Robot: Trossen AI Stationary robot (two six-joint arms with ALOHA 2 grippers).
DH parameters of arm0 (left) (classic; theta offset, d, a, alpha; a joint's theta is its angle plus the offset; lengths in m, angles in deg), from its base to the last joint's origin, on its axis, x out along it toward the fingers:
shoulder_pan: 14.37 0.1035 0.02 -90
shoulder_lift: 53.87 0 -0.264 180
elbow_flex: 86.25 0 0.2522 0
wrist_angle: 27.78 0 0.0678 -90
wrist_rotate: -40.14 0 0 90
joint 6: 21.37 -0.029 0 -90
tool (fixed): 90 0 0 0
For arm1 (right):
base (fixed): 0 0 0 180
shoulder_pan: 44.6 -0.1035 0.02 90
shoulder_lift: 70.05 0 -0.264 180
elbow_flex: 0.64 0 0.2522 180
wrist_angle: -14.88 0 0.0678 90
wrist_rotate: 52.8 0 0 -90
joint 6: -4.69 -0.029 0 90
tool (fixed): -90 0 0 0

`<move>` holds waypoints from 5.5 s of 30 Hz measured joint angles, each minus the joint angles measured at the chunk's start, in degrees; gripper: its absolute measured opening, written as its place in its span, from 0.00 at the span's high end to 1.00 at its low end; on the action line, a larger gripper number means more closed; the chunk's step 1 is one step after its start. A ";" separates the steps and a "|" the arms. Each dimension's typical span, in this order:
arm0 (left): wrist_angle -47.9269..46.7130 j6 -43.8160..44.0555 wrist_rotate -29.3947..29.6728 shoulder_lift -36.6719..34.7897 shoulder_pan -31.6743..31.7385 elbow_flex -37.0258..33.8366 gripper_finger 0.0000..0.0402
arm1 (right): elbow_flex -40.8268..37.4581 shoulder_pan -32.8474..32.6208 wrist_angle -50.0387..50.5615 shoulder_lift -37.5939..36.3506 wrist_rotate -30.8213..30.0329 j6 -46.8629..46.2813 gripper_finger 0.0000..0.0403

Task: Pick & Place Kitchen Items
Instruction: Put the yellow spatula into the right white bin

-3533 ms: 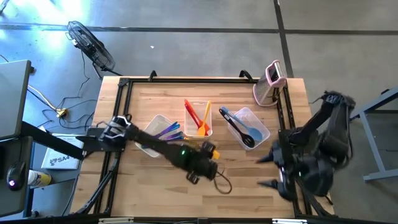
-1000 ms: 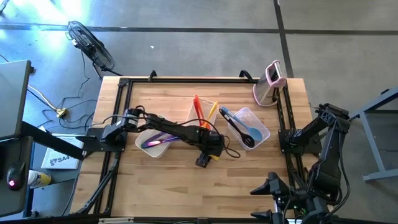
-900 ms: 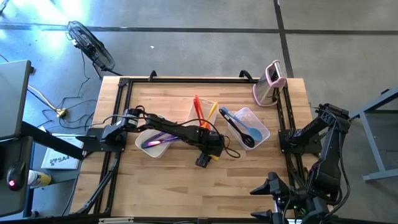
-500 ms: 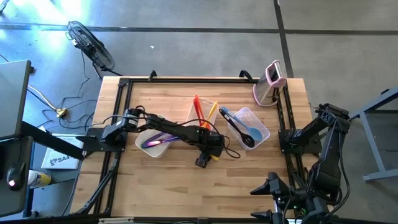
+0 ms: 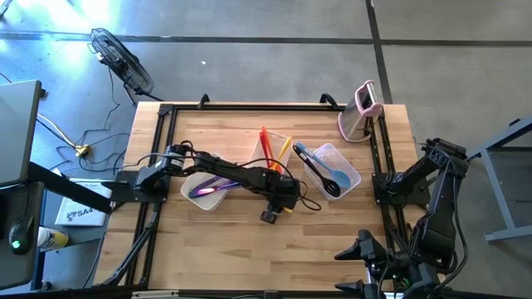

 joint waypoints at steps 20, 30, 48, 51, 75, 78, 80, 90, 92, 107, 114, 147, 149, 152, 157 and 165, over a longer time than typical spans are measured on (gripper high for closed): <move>-0.59 0.59 -3.08 0.72 -0.07 -0.07 1.00 | 0.00 0.01 -0.02 0.00 0.11 0.02 0.11; -0.68 0.50 -3.37 2.43 0.00 -0.02 1.00 | 0.00 0.00 0.11 0.00 0.22 0.10 0.11; -0.42 0.50 -3.33 2.47 0.00 -0.02 1.00 | 0.07 5.55 26.40 12.99 -0.10 22.83 0.25; -0.39 0.58 -3.33 2.47 0.00 -0.02 1.00 | 0.00 7.53 31.15 16.67 0.27 26.08 0.31; -0.26 1.29 -4.22 2.49 0.02 -0.02 1.00 | 0.02 18.15 27.79 19.71 7.58 30.87 0.53; -0.24 1.27 -3.87 2.49 0.02 -0.02 1.00 | 0.02 17.27 24.94 19.71 6.93 28.48 0.53; -0.31 1.31 -3.31 2.49 0.00 -0.02 1.00 | 0.02 16.49 22.90 19.71 5.92 28.10 0.53; 0.01 1.31 0.64 2.49 -0.15 -0.03 0.91 | 0.02 13.92 10.43 19.71 5.90 27.43 0.53; 0.13 1.31 1.05 2.49 -0.15 -0.04 0.90 | 0.02 13.40 9.27 19.71 5.98 27.47 0.53; 2.62 1.16 2.58 4.82 1.25 0.09 0.86 | 0.02 11.17 7.24 19.71 6.02 27.08 0.53; 3.44 1.51 3.47 5.05 1.25 0.09 0.86 | 0.02 11.13 6.61 19.71 6.01 27.06 0.53; 1.86 3.04 9.50 6.04 -0.17 3.70 0.86 | 0.01 11.15 5.92 19.71 6.04 25.79 0.53; 1.13 3.04 9.54 6.18 -0.17 4.48 0.86 | 0.00 11.15 5.92 19.71 6.05 25.75 0.53; 1.20 3.04 9.90 6.19 -0.17 4.56 0.86 | 0.01 11.15 5.89 19.71 6.05 25.57 0.53; 1.27 4.24 10.51 6.23 -0.21 4.61 0.86 | 0.00 11.15 5.22 19.71 6.25 25.57 0.53; 1.18 5.99 11.30 6.25 -0.47 4.66 0.86 | 0.00 11.15 5.18 19.71 6.24 25.57 0.53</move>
